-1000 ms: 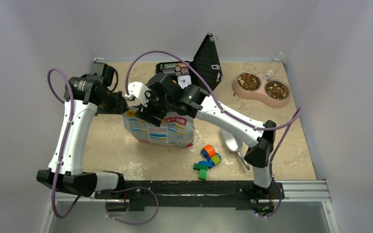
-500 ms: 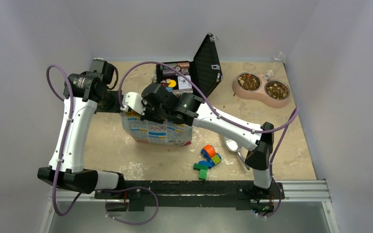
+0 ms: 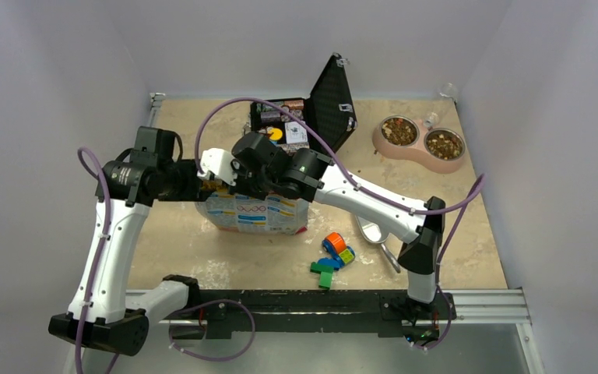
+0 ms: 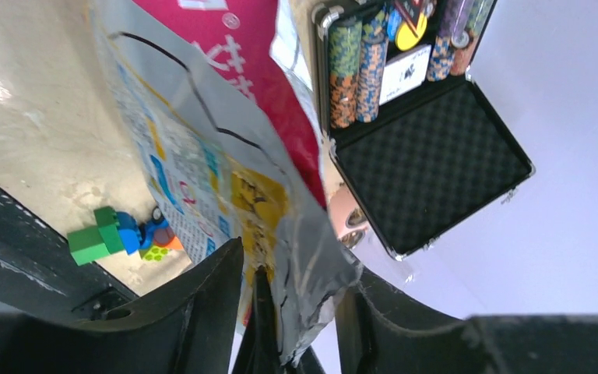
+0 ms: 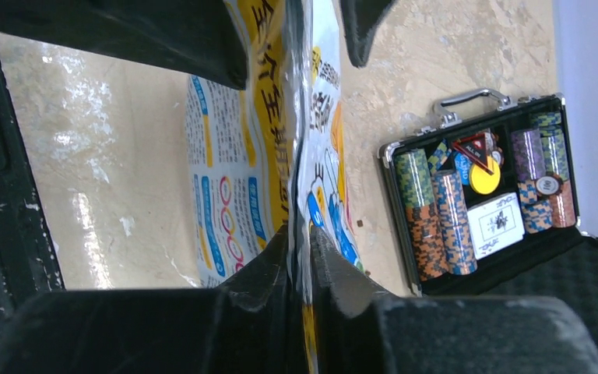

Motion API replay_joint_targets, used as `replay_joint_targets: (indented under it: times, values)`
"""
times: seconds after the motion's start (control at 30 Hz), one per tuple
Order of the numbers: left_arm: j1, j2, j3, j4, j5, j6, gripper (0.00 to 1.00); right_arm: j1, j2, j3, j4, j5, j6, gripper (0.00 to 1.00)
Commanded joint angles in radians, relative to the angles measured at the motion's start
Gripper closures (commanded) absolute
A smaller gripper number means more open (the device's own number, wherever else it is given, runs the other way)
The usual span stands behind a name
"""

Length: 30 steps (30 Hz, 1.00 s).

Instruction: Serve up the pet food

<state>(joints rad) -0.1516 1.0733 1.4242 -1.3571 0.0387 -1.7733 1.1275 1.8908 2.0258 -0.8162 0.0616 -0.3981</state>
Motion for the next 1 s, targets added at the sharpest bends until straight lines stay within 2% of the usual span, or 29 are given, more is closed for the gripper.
replay_joint_targets:
  times: [0.0,0.1,0.17,0.23,0.27,0.3,0.4,0.53,0.83,0.87,0.9,0.97]
  values:
    - [-0.002,0.024,-0.017,0.139,0.112,-0.031,0.55,-0.014,-0.080,-0.030,-0.001,0.060,-0.019,0.83]
    - [-0.002,0.046,0.002,0.143,0.100,-0.035,0.65,-0.014,-0.084,-0.023,-0.002,0.071,-0.017,0.81]
    - [-0.002,0.048,-0.002,0.154,0.087,-0.040,0.79,-0.014,-0.085,-0.023,-0.010,0.079,-0.025,0.83]
    - [-0.002,0.040,-0.002,0.150,0.063,-0.043,0.93,-0.019,-0.094,-0.044,-0.009,0.116,-0.030,0.89]
    - [-0.001,0.033,-0.003,0.143,0.041,-0.051,1.00,-0.022,-0.103,-0.059,-0.012,0.134,-0.032,0.97]
    - [0.001,0.024,-0.004,0.134,0.024,-0.059,1.00,-0.026,-0.111,-0.074,-0.019,0.158,-0.031,1.00]
    - [0.010,0.011,0.004,0.093,-0.010,-0.099,1.00,-0.048,-0.180,-0.146,-0.041,0.184,0.007,1.00]
    - [0.027,0.051,0.066,0.031,-0.011,-0.080,1.00,-0.083,-0.302,-0.334,0.058,0.221,0.048,1.00]
    - [0.027,0.079,0.096,0.010,-0.009,-0.060,1.00,-0.122,-0.268,-0.304,0.023,0.302,0.079,1.00]
    - [0.028,0.078,0.092,0.009,-0.011,-0.059,1.00,-0.127,-0.268,-0.317,0.022,0.324,0.075,1.00]
    - [0.028,0.076,0.088,0.010,-0.010,-0.058,1.00,-0.131,-0.273,-0.334,0.024,0.341,0.066,0.95]
    - [0.029,0.077,0.083,0.010,-0.004,-0.056,1.00,-0.143,-0.293,-0.364,0.028,0.338,0.058,0.97]
